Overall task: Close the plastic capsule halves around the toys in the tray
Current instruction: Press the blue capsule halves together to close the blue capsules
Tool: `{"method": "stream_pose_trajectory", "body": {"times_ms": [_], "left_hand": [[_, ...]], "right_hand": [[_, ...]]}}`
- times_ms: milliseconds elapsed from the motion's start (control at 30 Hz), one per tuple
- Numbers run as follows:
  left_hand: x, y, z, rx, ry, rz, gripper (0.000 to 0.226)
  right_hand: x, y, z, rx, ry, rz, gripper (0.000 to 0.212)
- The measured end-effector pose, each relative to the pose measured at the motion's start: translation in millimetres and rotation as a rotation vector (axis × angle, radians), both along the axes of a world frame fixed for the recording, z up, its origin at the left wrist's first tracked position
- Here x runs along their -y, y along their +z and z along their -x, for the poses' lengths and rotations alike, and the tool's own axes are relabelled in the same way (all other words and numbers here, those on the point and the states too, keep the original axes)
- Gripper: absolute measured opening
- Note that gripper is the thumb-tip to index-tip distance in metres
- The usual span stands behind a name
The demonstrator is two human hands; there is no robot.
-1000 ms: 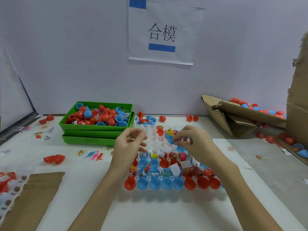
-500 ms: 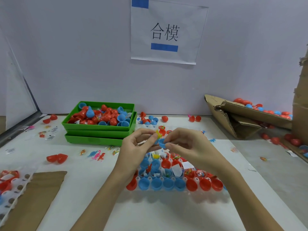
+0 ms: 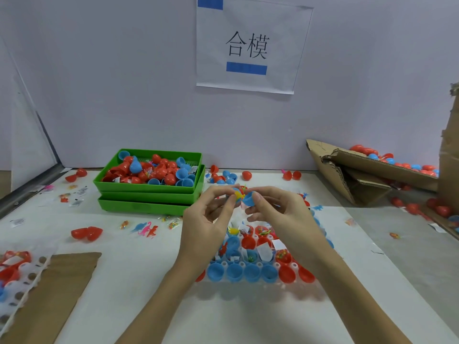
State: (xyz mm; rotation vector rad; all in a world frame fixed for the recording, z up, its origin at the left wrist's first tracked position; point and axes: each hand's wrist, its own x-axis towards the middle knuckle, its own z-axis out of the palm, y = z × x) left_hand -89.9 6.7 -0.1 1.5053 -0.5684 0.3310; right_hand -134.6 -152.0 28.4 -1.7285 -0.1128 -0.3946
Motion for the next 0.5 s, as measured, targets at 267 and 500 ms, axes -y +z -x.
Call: {"method": "stream_pose_trajectory", "body": {"times_ms": [267,500], "left_hand": [[3.1,0.7,6.1,0.179,0.07,-0.125,0.028],[-3.1,2.7,2.5,0.132,0.079,-0.111,0.019]], "right_hand": [[-10.1,-6.7,2.7,0.249,-0.229,0.425,0.028],[-15.7,-10.1,0.8,0.319,-0.248,0.321,0.023]]}}
